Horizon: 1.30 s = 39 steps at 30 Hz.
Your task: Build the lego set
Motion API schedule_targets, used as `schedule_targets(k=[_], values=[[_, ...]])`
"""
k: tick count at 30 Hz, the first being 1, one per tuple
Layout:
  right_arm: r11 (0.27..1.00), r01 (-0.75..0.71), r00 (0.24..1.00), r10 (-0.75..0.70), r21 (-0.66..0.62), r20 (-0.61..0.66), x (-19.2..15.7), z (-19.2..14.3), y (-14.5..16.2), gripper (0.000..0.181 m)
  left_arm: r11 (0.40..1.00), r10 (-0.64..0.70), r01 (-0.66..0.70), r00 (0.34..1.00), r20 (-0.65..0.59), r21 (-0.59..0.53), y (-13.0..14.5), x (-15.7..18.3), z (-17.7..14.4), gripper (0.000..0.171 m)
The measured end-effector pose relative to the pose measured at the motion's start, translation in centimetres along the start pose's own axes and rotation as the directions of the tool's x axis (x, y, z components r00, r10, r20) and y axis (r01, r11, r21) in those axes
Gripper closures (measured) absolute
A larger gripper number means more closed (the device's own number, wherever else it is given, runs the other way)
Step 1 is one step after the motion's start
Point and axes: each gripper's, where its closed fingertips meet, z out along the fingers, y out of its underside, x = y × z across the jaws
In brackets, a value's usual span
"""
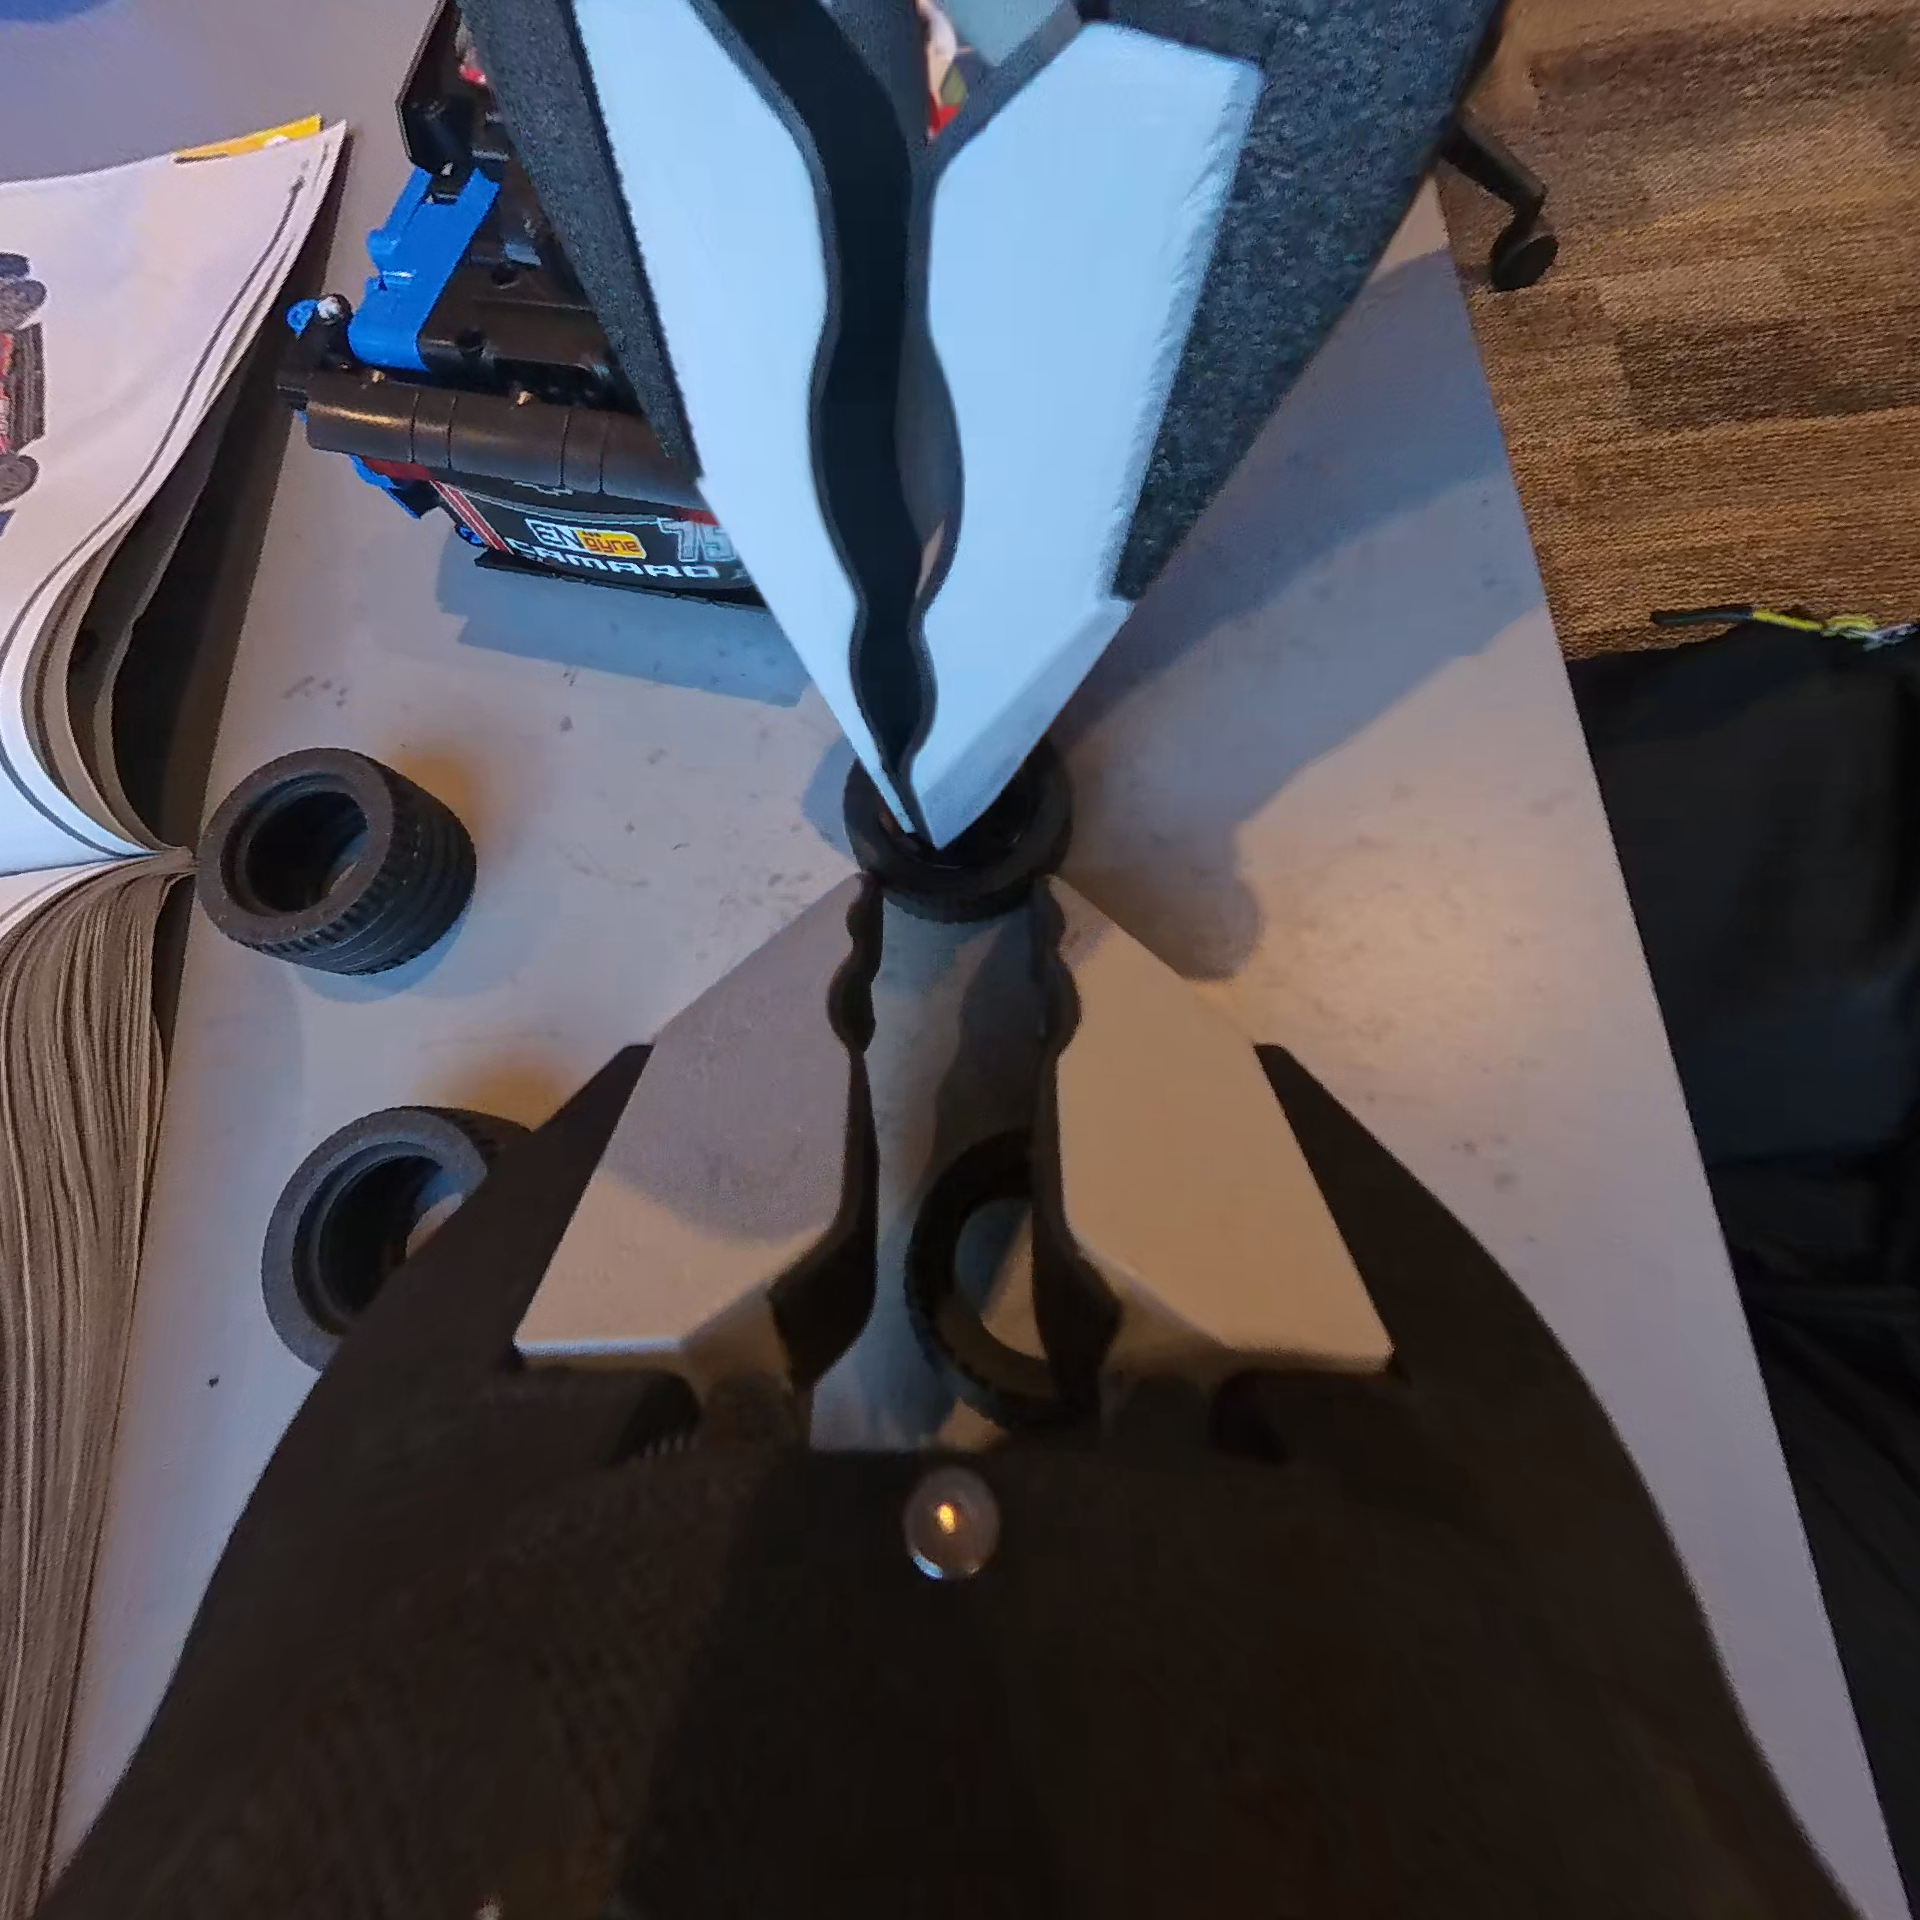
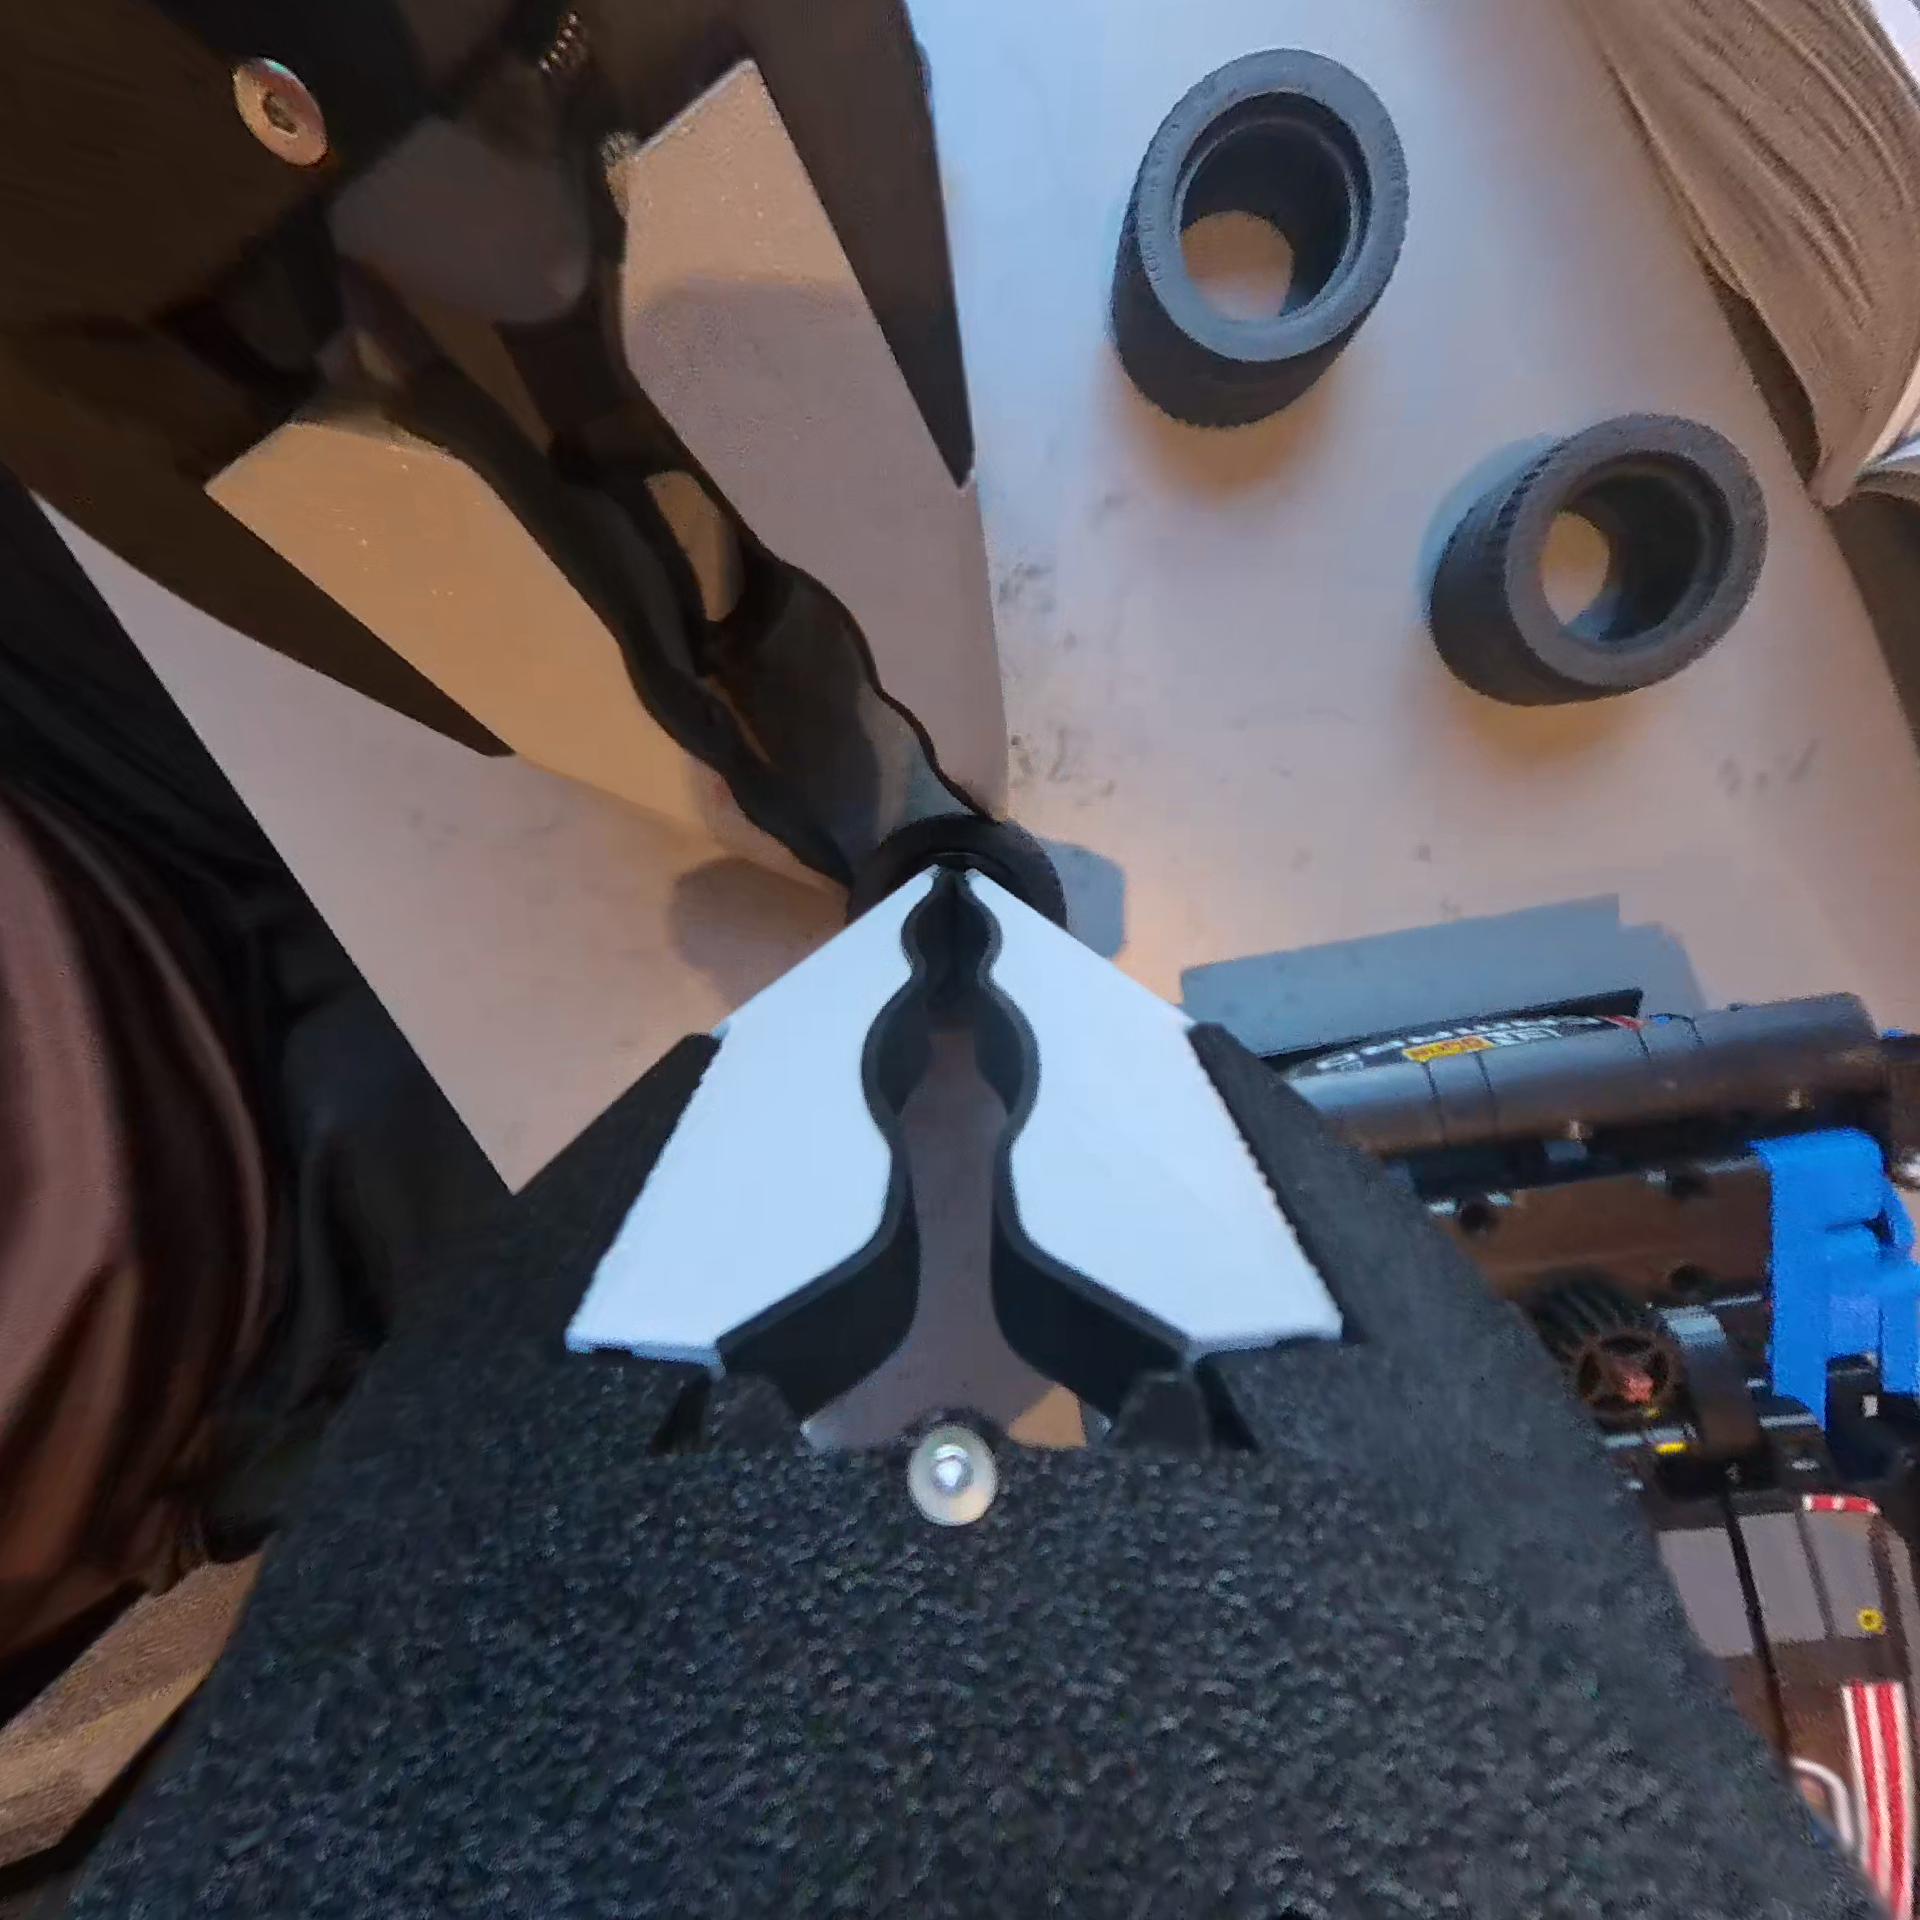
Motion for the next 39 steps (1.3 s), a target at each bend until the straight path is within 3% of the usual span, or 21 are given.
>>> schedule_targets(k=[4, 10, 18, 21, 23, 26, 30, 33, 35, 39], values=[[1.0, 0.01, 0.999, -0.009, -0.006, 0.054, -0.2, 0.1, 0.1, 0.181, 1.0, 0.0, 0.0, 1.0, 0.001, -0.001, 0.0, 0.0, 0.0, 0.146], [0.98, 0.109, 0.994, -0.102, -0.166, 0.051, -0.2, 0.2, 0.3, 0.181, 1.0, -0.003, 0.003, 1.0, 0.003, -0.004, 0.0, 0.0, 0.0, 0.146], [0.965, 0.007, 0.995, 0.018, -0.26, 0.094, -0.1, 0.5, 0.1, 0.181, 1.0, -0.026, 0.026, 1.0, 0.015, -0.009, 0.1, 0.0, 0.1, 0.147], [0.961, 0.026, 0.998, -0.01, -0.277, 0.059, 0.0, 0.7, -0.2, 0.181, 0.999, -0.044, 0.044, 0.999, 0.025, -0.013, 0.2, -0.1, 0.0, 0.147], [0.968, 0.054, 0.999, -0.052, -0.245, 0.016, 0.0, 0.7, -0.3, 0.181, 0.998, -0.055, 0.055, 0.998, 0.03, -0.015, 0.3, -0.2, -0.1, 0.146], [0.996, 0.004, 1.0, -0.005, -0.093, -0.007, 0.1, 0.7, -0.6, 0.181, 0.998, -0.055, 0.056, 0.997, 0.045, -0.016, 0.4, -0.3, -0.2, 0.146], [0.996, 0.084, 0.992, -0.08, 0.042, -0.099, 0.1, 0.8, -0.9, 0.181, 0.998, -0.059, 0.06, 0.997, 0.057, -0.014, 0.8, -0.7, -0.5, 0.146], [1.0, -0.015, 0.999, 0.016, 0.024, -0.036, 0.8, -0.4, -0.2, 0.181, 0.999, -0.049, 0.05, 0.998, 0.048, -0.014, 0.7, -0.6, -0.4, 0.149], [0.999, -0.033, 0.999, 0.034, 0.032, -0.017, 1.5, -2.0, -0.2, 0.181, 0.999, -0.033, 0.033, 0.999, 0.024, -0.018, 0.6, -0.1, -0.3, 0.167], [0.996, 0.04, 0.999, -0.039, -0.085, 0.014, 0.9, -2.6, 1.1, 0.181, 1.0, -0.015, 0.016, 0.998, 0.055, -0.014, 0.5, -0.4, -0.3, 0.162]])
